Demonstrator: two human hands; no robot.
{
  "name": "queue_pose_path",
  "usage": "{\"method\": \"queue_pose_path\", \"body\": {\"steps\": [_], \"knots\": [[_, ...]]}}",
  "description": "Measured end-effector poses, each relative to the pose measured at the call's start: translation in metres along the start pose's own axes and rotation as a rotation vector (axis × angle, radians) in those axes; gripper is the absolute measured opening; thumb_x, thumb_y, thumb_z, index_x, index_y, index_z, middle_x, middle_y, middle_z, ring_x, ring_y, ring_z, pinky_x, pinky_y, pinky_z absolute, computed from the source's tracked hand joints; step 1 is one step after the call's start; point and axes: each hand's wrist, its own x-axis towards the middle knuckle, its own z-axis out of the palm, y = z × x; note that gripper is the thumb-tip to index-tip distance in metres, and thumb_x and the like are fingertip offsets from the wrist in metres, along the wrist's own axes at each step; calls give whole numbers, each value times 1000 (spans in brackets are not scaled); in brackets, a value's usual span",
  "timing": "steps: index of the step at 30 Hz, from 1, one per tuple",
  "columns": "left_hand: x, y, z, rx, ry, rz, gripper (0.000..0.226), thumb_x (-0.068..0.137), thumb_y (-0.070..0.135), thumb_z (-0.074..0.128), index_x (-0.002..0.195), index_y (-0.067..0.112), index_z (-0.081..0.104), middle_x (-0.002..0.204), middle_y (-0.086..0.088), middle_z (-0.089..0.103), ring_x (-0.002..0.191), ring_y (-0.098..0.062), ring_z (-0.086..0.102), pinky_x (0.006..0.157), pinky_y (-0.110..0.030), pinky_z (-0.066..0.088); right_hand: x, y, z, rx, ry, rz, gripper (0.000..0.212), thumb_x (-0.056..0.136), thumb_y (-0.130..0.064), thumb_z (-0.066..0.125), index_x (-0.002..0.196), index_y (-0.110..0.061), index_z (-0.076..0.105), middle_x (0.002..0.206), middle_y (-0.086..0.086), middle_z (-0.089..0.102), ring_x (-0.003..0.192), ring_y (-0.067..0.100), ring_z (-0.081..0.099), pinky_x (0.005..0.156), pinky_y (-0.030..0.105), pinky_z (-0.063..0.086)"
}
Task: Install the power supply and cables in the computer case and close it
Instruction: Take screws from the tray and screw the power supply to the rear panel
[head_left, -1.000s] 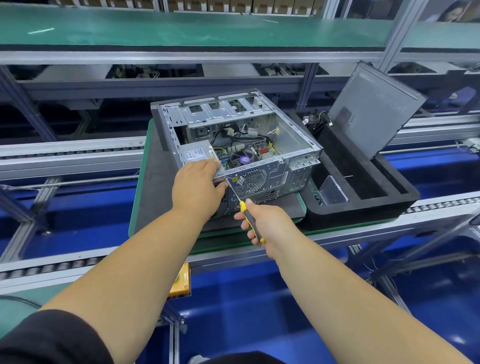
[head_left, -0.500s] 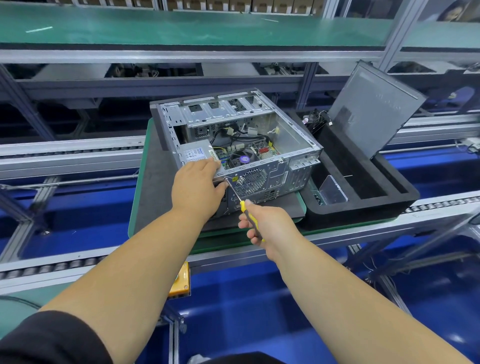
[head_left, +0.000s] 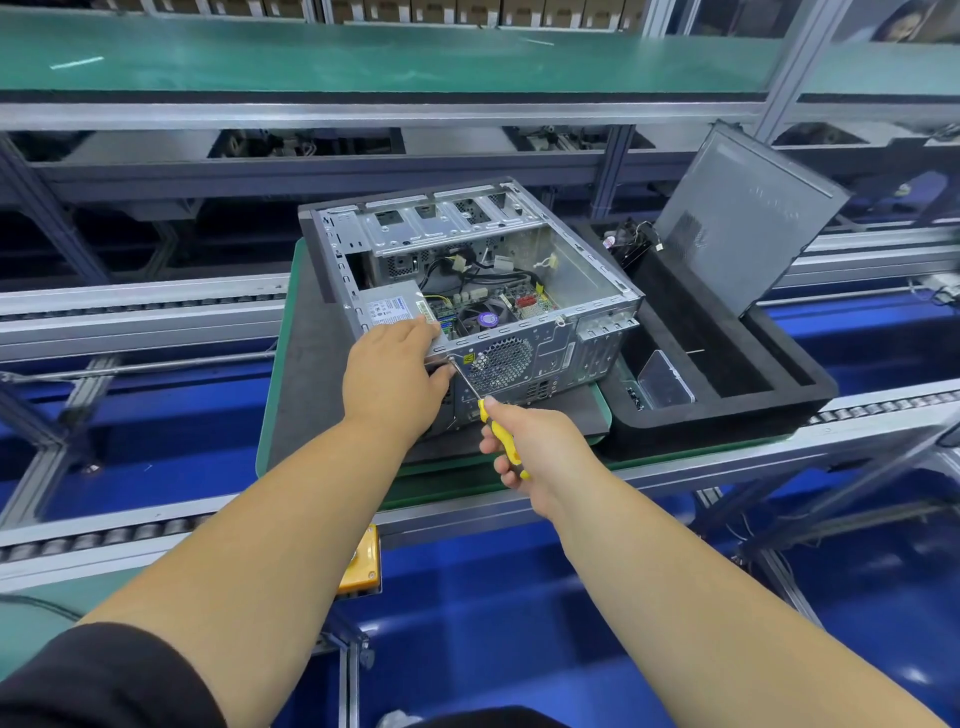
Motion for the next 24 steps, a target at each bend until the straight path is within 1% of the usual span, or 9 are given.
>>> {"method": "queue_pose_path", "body": {"steps": [4,6,7,9,11,14,18,22,24], "knots": [[0,-1,0,-4,-9,0,50,88,43,63,132,20,56,128,2,60,119,-24,50,103,-35,35,-1,-5,5,-74,-58,66,53,104,-44,39,75,-8,65,64,1,59,46,12,40,43,20,34],[0,-1,0,-4,-11,4,50,88,42,63,132,20,56,129,2,60,120,-24,50,104,-35,36,0,-4,4,-26,-89,99,56,105,-44,36,79,-7,67,65,2,55,47,11,39,42,19,34],[0,-1,0,-9,-9,4,50,88,42,63,132,20,56,128,1,60,119,-24,50,103,-35,36,1,-2,3,19,-92,100,53,103,-46,40,83,-6,68,66,3,55,47,11,40,41,19,34],[0,-2,0,-16,-6,5,50,88,41,64,132,19,56,128,1,60,119,-25,51,103,-35,36,2,2,2,93,-79,73,39,94,-46,60,87,-8,66,68,4,53,46,12,42,41,20,36],[0,-2,1,-10,-7,6,50,88,42,64,132,19,56,128,1,60,120,-24,50,103,-35,35,2,5,1,94,-53,48,28,85,-34,75,94,-11,63,72,4,51,47,11,44,41,20,37],[1,-2,2,-3,-11,5,50,88,43,62,133,20,55,130,2,59,121,-24,49,104,-34,34,3,4,-1,36,-19,27,24,85,-28,76,91,-11,61,72,4,54,46,10,47,40,19,38],[1,-2,2,-6,-5,6,50,88,43,63,132,20,55,129,2,60,120,-24,50,104,-35,35,1,2,1,-26,-26,20,28,93,-37,66,92,-9,63,75,4,60,49,12,48,41,19,39],[1,-2,2,-4,-2,14,50,88,43,63,132,19,56,128,2,60,119,-24,50,104,-35,35,1,0,2,-71,-15,39,48,103,-44,43,80,-9,68,67,0,58,49,11,41,42,20,35],[1,-3,2,1,-4,15,50,88,44,62,132,20,55,129,3,60,120,-24,50,104,-35,35,1,0,2,-31,-38,34,53,104,-44,39,80,-7,69,65,1,55,48,11,38,41,19,32]]}}
